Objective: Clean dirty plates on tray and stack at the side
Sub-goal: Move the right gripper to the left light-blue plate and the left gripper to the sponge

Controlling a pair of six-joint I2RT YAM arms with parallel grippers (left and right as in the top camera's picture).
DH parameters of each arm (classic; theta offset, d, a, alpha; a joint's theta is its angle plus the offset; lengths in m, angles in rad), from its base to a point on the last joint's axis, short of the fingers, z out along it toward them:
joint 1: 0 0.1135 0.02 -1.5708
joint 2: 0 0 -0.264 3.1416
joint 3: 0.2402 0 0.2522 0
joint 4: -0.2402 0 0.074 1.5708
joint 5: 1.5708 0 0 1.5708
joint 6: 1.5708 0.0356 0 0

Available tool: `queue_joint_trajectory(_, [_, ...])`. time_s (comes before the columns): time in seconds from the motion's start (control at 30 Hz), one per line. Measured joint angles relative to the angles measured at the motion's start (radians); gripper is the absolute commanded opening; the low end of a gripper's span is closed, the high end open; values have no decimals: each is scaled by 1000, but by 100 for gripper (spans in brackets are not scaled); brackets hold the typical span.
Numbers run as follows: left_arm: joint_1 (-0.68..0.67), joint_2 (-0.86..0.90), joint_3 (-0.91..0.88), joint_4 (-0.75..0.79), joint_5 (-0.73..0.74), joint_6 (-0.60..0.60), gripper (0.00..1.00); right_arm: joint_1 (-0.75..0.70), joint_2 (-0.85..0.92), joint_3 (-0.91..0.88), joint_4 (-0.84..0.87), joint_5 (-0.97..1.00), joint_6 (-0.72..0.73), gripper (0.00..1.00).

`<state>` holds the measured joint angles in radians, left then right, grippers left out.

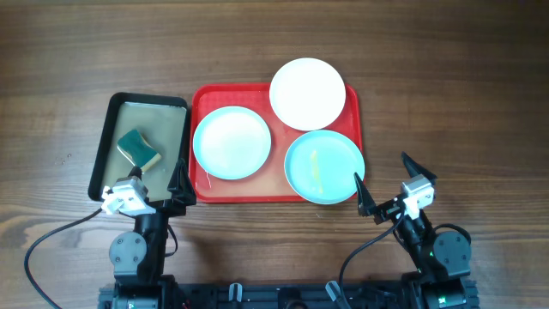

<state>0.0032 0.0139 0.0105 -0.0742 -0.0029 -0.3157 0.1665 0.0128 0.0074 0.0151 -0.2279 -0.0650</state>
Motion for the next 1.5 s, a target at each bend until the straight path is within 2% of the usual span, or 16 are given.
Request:
queue_joint_trajectory(0.5, [0, 0, 0, 0, 0, 0, 100, 0, 0, 0, 10, 0, 0, 100])
queue_joint_trajectory(0.8, [0, 0, 8, -1, 0, 3, 100, 0, 0, 0, 142, 0, 0, 100])
queue_joint_trajectory(1.1, [0, 43, 163, -8, 4, 27, 100, 0, 1, 61, 185, 0, 0, 100])
queue_joint_trajectory(1.23, [0, 186, 332, -124, 10, 76, 100, 0, 54, 131, 188, 0, 0, 100])
queue_joint_trajectory(1.37, [0, 388, 546, -273, 23, 121, 100, 0, 248, 280, 176, 0, 0, 100])
queue_joint_trajectory(1.43, [0, 525, 699, -390, 31, 156, 100, 0, 380, 391, 138, -1, 0, 100])
queue_joint_trajectory(1.5, [0, 668, 878, -589, 37, 197, 100, 0, 522, 515, 72, -16, 1, 100])
